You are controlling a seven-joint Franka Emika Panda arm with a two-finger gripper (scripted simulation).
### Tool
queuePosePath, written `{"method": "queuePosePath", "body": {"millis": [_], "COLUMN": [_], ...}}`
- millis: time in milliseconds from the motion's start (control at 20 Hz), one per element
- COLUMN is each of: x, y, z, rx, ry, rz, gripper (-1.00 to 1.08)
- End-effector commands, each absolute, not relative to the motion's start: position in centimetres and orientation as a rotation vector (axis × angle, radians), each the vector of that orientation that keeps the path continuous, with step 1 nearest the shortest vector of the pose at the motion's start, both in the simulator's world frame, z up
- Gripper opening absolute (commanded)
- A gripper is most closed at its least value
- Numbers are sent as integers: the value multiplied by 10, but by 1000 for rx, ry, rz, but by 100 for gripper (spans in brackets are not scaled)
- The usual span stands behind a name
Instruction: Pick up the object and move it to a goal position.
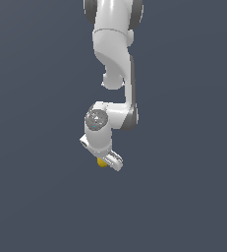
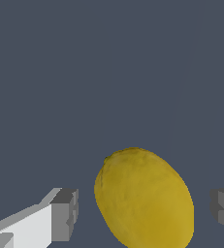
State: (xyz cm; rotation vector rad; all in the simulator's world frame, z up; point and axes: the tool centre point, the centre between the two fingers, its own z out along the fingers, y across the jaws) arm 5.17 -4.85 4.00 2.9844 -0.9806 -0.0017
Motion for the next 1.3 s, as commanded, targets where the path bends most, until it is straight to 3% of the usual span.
{"method": "queuePosePath", "body": {"millis": [0, 200, 250, 900, 1250], "x": [52, 53, 53, 53, 52], "y": [-49, -49, -49, -48, -45], "z": [31, 28, 28, 31, 58], "rx": [2984, 2984, 2984, 2984, 2985], "ry": [-982, -982, -982, -982, -982], "rz": [0, 0, 0, 0, -1], "gripper": [100, 100, -100, -100, -100]}}
